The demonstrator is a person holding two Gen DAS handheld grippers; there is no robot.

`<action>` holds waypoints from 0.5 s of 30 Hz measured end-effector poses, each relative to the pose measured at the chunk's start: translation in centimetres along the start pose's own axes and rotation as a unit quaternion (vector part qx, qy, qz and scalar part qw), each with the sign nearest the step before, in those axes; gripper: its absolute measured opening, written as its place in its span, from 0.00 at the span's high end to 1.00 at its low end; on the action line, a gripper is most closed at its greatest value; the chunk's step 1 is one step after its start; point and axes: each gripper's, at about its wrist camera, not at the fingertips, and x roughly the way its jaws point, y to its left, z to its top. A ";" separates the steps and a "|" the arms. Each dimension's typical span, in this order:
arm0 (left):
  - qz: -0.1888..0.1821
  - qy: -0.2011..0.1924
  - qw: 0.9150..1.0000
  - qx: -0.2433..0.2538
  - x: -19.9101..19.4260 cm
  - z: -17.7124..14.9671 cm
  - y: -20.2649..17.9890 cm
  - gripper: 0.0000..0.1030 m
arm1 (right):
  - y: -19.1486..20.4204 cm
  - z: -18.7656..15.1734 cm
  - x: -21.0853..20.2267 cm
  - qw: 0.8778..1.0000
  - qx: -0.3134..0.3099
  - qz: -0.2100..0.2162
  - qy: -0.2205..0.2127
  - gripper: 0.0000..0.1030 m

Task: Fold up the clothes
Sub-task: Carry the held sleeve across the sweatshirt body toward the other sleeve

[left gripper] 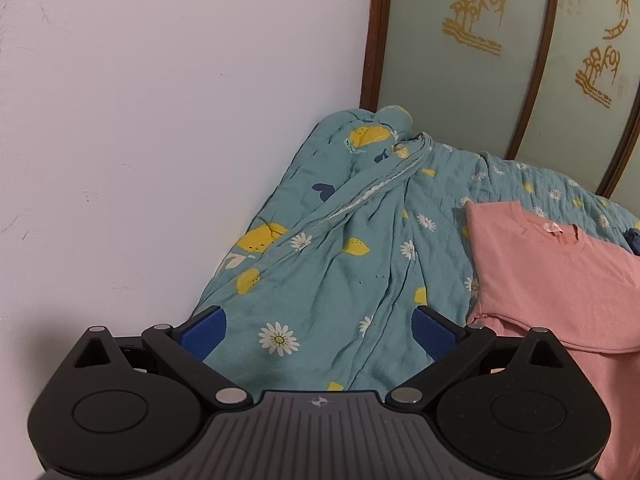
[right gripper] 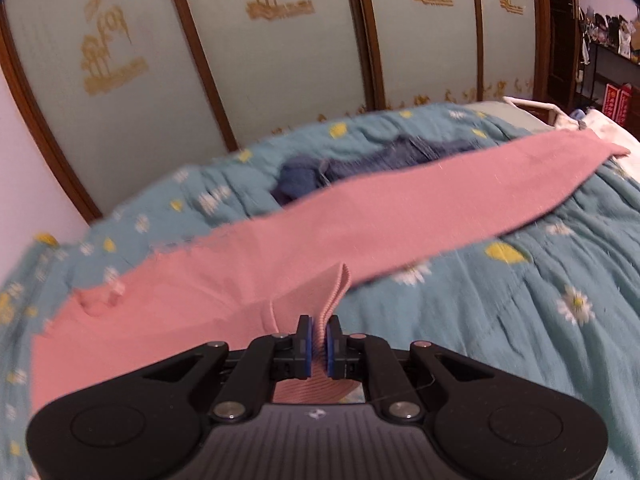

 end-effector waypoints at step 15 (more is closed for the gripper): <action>-0.013 0.002 1.000 -0.004 0.0 0.1 -0.1 0.03 | 7.9 -2.0 -2.0 0.989 -0.147 0.035 -0.006 0.94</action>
